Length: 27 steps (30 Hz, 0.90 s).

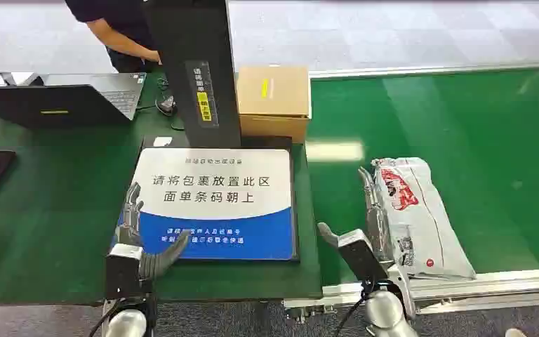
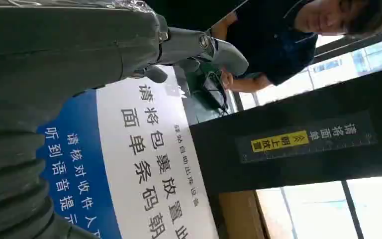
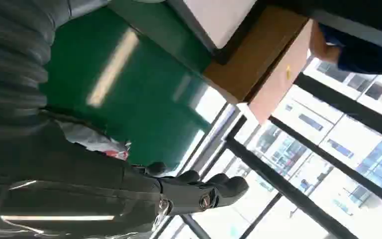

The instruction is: Moved the parcel from conveyor to table for the left to box.

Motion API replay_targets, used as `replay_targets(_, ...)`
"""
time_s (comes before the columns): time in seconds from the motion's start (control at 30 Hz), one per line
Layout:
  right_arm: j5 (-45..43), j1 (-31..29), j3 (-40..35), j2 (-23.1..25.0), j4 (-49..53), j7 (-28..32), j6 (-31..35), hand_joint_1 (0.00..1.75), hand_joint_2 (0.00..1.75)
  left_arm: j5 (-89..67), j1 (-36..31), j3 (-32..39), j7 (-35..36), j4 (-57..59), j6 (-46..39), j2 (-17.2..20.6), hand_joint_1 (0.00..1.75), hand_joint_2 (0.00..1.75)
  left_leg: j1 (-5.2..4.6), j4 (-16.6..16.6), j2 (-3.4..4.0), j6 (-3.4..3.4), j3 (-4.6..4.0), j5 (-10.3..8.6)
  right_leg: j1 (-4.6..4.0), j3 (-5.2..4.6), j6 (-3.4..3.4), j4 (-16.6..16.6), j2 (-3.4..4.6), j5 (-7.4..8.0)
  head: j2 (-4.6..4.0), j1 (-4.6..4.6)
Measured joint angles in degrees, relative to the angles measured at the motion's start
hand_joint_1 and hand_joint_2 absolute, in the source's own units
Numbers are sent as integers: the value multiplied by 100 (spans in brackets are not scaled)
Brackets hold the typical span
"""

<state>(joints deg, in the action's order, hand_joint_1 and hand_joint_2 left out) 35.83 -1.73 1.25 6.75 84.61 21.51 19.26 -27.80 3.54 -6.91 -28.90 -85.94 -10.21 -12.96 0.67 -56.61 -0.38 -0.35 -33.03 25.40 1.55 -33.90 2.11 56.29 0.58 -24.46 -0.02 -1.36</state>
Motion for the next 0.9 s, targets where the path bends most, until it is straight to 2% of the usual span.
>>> replay_targets(0.13, 142, 103, 96, 0, 107, -177, 54, 0, 175, -15, 6, 0, -13, 0, 24, 0, 0, 175, 0, 0, 0, 0, 0, 0, 0, 0, 0, 0, 0, 0, 0, 0)
replay_targets(0.27, 715, 104, 190, -13, 135, -630, 87, 0, 175, -17, 8, 2, -15, -2, 11, 0, 0, 175, 0, 0, 0, 0, 0, 0, 0, 1, 0, 0, 0, 0, 0, 0)
replay_targets(0.47, 2971, -58, 464, -77, 61, -2208, 457, 0, 175, -17, 109, 28, 92, -188, -53, 0, 0, 175, 0, 0, 0, 0, 0, 0, 0, 2, 0, 0, 0, 1, 0, 0)
replay_targets(0.7, 4564, -192, 772, -92, 4, -3234, 24, 0, 175, -57, 215, 33, 201, -394, 9, 0, 0, 175, 0, 0, 0, 0, 0, 0, 0, 0, 0, 0, 0, 0, 0, 0)
replay_targets(0.9, 5289, -191, 854, -92, 6, -3692, -383, 0, 175, -133, 212, 33, 249, -468, 142, -15, 0, 175, 0, 0, 0, 0, 0, 0, 0, 0, 0, 0, 0, 0, 0, 0)
